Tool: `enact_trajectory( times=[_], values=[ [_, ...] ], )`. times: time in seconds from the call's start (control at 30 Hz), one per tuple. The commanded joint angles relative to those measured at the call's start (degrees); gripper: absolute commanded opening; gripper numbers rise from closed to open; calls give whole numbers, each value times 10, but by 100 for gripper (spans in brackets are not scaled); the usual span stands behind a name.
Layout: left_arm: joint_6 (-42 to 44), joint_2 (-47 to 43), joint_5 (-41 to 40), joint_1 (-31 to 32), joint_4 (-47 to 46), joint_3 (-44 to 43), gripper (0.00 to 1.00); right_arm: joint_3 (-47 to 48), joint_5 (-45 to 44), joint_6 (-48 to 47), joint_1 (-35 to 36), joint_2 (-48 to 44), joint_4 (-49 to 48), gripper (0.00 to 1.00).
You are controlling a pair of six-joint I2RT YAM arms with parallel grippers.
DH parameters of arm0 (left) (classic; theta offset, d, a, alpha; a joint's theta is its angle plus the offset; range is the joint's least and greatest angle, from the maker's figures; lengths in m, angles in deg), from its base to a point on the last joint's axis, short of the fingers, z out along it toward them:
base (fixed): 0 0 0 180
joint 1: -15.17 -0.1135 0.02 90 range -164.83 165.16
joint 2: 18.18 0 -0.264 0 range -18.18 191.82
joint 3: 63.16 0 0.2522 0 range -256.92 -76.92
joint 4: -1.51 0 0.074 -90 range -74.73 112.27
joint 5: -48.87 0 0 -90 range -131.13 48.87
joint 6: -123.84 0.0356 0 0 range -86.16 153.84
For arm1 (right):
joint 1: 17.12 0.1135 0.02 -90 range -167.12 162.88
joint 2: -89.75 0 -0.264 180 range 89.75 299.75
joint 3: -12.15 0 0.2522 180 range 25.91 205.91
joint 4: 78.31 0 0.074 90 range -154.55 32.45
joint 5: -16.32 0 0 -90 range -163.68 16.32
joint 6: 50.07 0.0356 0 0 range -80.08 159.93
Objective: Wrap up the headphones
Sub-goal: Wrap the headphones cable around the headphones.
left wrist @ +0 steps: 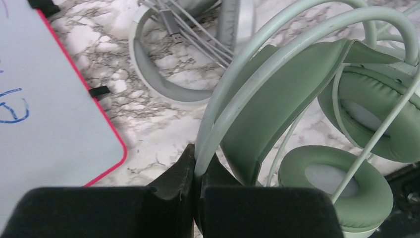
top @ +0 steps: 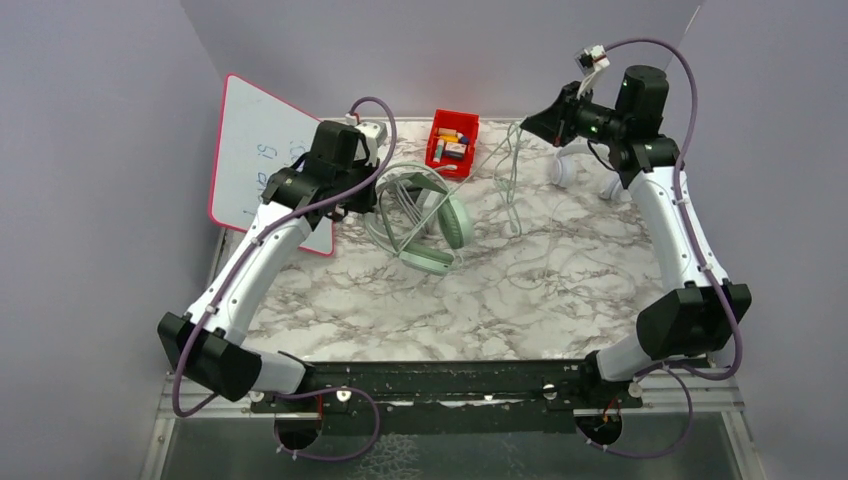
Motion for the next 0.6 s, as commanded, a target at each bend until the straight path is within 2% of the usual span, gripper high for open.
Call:
enact_trajectory(
  times=[0.0, 0.13, 0.27, 0.4, 0.57],
  values=[
    [-7, 23, -80, 10, -48, -21, 0, 49, 77, -6, 9, 8, 111, 0],
    [7, 43, -60, 29, -52, -26, 0, 110, 49, -7, 15, 44, 154, 0],
    [8, 48, -99, 49, -54, -17, 0, 156, 60, 24, 22, 66, 156, 0],
    [0, 51, -135, 49, -70, -11, 0, 208, 55, 16, 37, 78, 204, 0],
    [-24, 83, -190, 49, -85, -44, 0, 194, 69, 14, 50, 44, 237, 0]
  ],
)
